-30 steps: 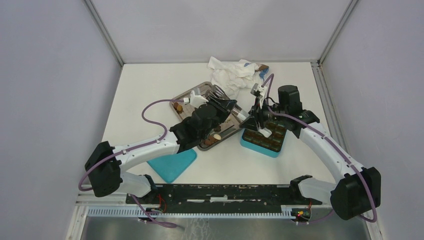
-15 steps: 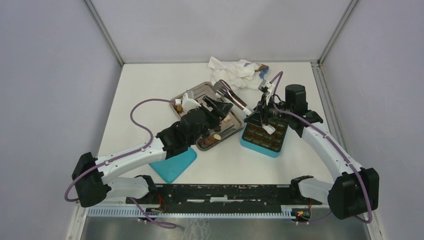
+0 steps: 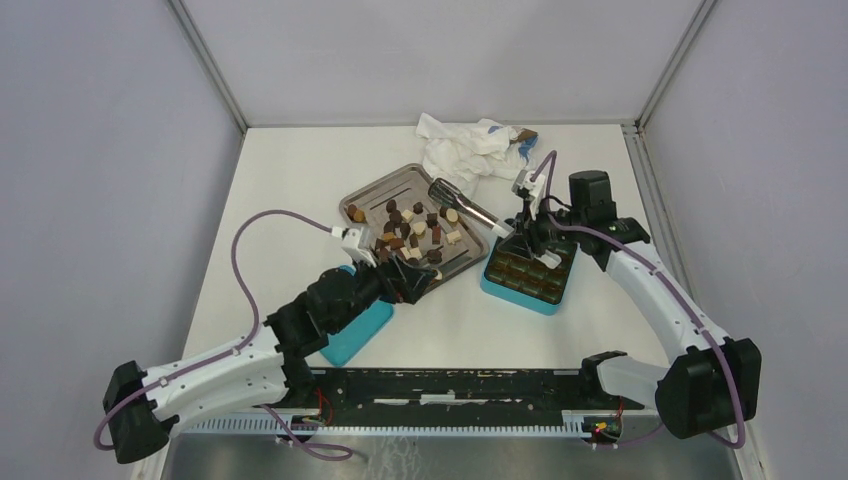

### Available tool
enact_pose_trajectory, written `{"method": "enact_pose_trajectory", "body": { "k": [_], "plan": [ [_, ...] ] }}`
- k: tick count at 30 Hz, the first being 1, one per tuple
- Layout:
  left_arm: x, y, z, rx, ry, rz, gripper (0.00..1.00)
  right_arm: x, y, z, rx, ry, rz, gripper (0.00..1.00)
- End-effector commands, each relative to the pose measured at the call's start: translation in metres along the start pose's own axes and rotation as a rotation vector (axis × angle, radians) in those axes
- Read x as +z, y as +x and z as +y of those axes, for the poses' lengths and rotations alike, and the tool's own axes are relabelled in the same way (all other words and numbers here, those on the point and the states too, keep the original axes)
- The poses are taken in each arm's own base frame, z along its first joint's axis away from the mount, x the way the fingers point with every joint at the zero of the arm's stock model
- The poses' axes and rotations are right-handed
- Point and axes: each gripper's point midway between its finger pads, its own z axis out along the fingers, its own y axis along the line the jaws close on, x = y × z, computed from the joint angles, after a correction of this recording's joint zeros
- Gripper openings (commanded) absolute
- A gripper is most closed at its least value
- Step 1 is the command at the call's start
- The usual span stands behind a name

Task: Pack the chocolate
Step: Pick up the fake chocolate from the plate.

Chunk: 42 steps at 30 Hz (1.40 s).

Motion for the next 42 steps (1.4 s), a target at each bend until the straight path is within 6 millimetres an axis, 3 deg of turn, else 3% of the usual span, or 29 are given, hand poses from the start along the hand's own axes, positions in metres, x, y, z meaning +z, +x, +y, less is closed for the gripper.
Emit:
{"method": "enact_pose_trajectory", "body": {
  "k": [1, 7, 11, 16, 19, 22, 27, 33, 42],
  "plan": [
    [-0.018, 0.000, -0.058, 0.007, 0.441, -0.107, 1.00, -0.018, -0.064, 0.032, -0.049, -0.166, -0.158, 0.35],
    [-0.036, -0.053, -0.110, -0.055, 0.651, -0.286, 1.00, -0.050, -0.135, 0.063, 0.053, -0.330, -0.321, 0.36],
    [-0.040, -0.078, -0.154, -0.054, 0.800, -0.309, 1.00, -0.071, -0.159, 0.082, 0.108, -0.414, -0.425, 0.36],
    [-0.026, -0.097, -0.194, -0.056, 0.891, -0.302, 1.00, -0.088, -0.174, 0.100, 0.138, -0.463, -0.473, 0.36],
    [-0.013, -0.106, -0.200, -0.072, 0.876, -0.311, 1.00, -0.092, -0.175, 0.104, 0.137, -0.459, -0.484, 0.36],
    [0.001, -0.113, -0.193, -0.100, 0.854, -0.328, 1.00, -0.094, -0.173, 0.109, 0.139, -0.456, -0.495, 0.36],
    [0.007, -0.134, -0.202, -0.112, 0.917, -0.360, 1.00, -0.095, -0.170, 0.112, 0.149, -0.462, -0.500, 0.35],
    [0.013, -0.144, -0.216, -0.081, 0.944, -0.372, 0.96, -0.092, -0.165, 0.110, 0.168, -0.463, -0.498, 0.35],
    [0.036, -0.152, -0.216, -0.105, 0.877, -0.386, 0.79, -0.091, -0.162, 0.112, 0.174, -0.474, -0.492, 0.35]
  ]
}}
